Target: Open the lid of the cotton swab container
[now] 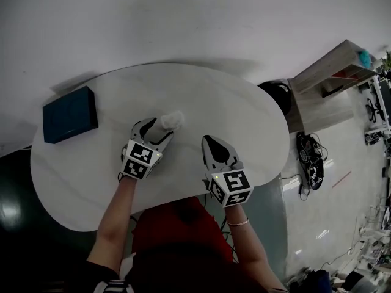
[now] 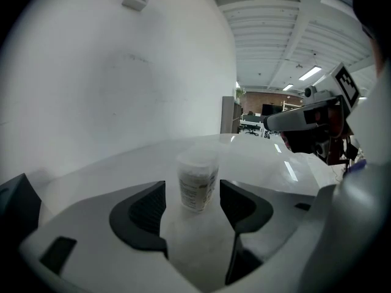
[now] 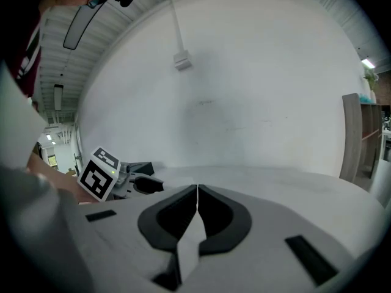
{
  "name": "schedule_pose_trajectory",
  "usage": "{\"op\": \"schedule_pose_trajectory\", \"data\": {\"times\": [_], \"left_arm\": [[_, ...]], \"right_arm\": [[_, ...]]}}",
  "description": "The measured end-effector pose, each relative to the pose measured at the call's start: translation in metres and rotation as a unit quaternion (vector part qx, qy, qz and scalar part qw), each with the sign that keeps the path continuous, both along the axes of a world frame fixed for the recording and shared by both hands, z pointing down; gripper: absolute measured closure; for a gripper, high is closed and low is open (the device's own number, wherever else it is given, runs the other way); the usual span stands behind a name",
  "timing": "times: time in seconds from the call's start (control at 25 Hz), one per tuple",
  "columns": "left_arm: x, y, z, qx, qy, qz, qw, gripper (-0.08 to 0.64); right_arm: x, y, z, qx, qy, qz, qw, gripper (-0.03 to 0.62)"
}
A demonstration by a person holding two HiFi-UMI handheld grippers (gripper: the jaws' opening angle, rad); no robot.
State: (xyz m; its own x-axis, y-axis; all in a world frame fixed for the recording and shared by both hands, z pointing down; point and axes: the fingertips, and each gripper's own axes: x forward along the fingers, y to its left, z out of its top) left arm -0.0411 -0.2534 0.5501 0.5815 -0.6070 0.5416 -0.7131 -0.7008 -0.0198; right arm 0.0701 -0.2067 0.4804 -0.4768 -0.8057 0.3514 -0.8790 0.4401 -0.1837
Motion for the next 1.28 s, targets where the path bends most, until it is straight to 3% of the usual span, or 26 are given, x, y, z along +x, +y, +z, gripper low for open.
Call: {"op": "schedule_pose_trajectory", "data": {"times": [0.4,1.28], "left_arm": [[0.013,-0.003,0.010,0.002,-0.029,0.025,0.9993,0.305],[0.022,-0.010,0.012,0.009,-0.023,0.024,0.9994,0.305]], "right_arm": [[0.005,-0.011,0.011,-0.013,-0.003,-0.013,1.000,0.575],[0.012,-0.021,0.015,-0.017,0.003,-0.021,1.000,0.575]]}}
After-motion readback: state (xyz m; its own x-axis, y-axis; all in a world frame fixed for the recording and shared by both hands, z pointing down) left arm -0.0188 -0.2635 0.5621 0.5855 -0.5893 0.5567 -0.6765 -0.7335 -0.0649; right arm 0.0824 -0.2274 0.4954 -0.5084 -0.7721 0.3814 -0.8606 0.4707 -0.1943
